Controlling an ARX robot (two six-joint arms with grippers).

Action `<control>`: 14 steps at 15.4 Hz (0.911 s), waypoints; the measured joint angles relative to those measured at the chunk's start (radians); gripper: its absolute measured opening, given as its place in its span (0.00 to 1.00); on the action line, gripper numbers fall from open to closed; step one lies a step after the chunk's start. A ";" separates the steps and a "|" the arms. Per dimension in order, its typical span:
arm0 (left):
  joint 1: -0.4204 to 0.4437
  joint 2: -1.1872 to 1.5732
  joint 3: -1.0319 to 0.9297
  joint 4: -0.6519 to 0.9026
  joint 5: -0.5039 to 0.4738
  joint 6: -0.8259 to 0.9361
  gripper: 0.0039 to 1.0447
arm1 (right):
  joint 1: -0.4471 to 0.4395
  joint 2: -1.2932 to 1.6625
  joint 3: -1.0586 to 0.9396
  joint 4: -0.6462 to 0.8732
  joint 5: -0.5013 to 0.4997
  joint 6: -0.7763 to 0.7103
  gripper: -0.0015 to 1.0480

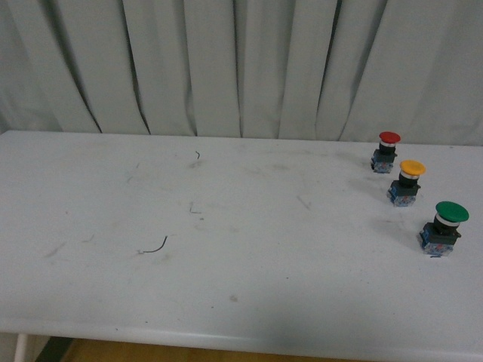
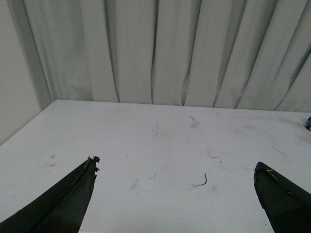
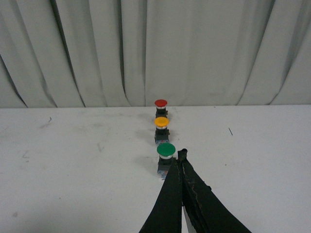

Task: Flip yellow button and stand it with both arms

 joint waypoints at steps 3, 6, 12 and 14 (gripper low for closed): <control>0.000 0.000 0.000 0.000 0.000 0.000 0.94 | 0.000 -0.002 0.000 0.003 0.000 0.000 0.02; 0.000 0.000 0.000 0.000 0.000 0.000 0.94 | 0.000 -0.002 0.000 0.003 0.000 -0.001 0.17; 0.000 0.000 0.000 0.000 0.000 0.000 0.94 | 0.000 -0.002 0.000 0.003 0.000 -0.001 0.86; 0.000 0.000 0.000 0.000 0.000 0.000 0.94 | 0.000 -0.002 0.000 0.003 0.000 0.000 0.93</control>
